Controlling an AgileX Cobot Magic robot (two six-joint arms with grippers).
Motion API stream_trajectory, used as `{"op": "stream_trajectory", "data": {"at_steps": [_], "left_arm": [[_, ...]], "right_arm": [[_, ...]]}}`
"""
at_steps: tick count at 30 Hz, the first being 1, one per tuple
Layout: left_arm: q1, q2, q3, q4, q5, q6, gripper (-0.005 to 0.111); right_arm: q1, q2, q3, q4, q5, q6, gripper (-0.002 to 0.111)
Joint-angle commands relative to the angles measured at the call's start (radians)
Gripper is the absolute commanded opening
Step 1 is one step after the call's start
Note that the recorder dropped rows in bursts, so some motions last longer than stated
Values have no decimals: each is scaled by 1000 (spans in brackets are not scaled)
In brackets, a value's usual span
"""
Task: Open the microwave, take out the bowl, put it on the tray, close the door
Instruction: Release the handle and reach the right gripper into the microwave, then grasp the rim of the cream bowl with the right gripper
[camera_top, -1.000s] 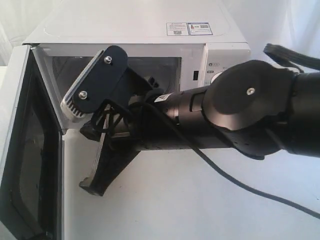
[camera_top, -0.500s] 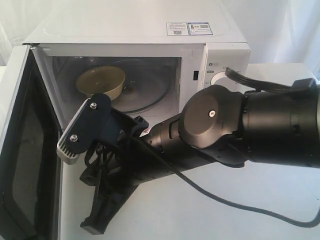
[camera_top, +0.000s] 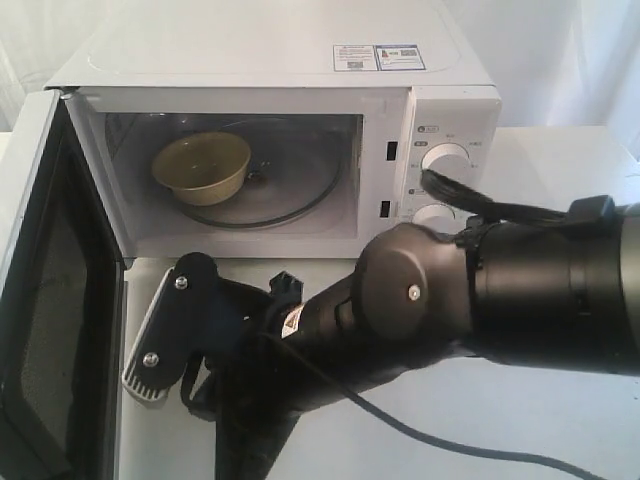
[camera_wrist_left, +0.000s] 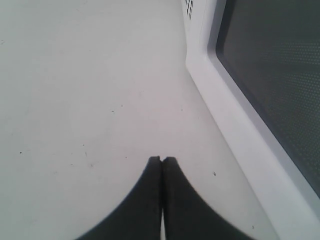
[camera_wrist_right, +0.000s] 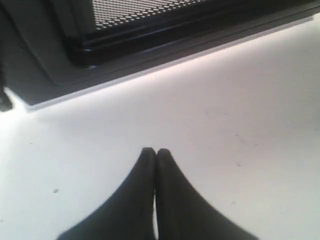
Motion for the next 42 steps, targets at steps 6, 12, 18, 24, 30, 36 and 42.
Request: {"op": "stream_trajectory", "data": {"at_steps": [6,12,18,24,30,36,42], "left_arm": [[2,-4,4,-6,3,4,0],[2,-4,4,-6,3,4,0],[2,-4,4,-6,3,4,0],[2,-4,4,-6,3,4,0],[2,-4,4,-6,3,4,0],[2,-4,4,-6,3,4,0],[2,-4,4,-6,3,4,0]], "right_arm": [[41,1,-7,-1410,-220,1288,0],[26,10,-55,-1574,-294,1131,1],[-46,123,-139,-1600,-338,989,24],[-108,239,-235,-1600,-386,858,35],[-158,345,-332,-1600,-430,782,44],[-187,411,-422,-1600,-428,757,49],[-204,435,-480,-1600,-429,757,49]]}}
